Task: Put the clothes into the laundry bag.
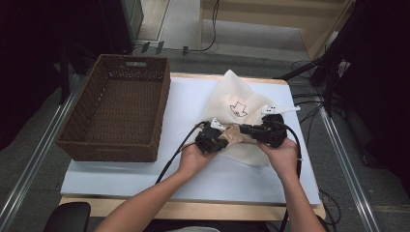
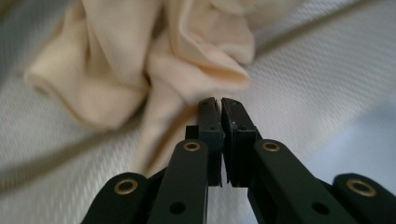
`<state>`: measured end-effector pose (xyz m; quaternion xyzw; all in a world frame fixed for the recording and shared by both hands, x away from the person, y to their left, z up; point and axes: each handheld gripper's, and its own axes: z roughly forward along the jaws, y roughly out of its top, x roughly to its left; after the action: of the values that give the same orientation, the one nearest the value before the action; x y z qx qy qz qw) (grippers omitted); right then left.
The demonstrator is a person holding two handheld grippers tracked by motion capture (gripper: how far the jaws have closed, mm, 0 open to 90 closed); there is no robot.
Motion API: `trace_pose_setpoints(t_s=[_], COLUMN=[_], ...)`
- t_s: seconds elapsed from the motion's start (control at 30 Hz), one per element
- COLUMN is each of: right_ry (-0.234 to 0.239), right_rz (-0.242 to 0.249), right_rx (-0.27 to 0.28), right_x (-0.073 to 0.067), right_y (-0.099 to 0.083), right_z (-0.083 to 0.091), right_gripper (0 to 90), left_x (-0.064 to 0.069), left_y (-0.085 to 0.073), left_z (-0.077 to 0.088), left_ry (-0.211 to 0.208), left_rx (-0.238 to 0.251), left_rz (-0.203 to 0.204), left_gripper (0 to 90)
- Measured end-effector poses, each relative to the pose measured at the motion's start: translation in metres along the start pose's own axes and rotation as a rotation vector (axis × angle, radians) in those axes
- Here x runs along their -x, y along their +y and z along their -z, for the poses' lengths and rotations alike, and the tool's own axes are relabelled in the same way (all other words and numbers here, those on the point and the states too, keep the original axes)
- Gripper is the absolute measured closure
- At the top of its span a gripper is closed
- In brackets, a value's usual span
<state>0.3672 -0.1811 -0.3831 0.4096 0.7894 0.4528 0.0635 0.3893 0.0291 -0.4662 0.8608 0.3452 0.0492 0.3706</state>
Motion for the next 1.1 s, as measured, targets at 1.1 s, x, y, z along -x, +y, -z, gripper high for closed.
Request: trace_pose_setpoints(t_s=[1.1], right_ry=[0.008], right_rz=[-0.027], right_rx=[0.004], right_x=[0.006], right_y=[-0.002], right_z=[0.002], right_gripper=[88.7], left_x=[-0.011], left_y=[0.034], left_z=[-0.026], left_ry=[0.117], left_rx=[0.121], left_rz=[0.045], left_gripper=[90.0])
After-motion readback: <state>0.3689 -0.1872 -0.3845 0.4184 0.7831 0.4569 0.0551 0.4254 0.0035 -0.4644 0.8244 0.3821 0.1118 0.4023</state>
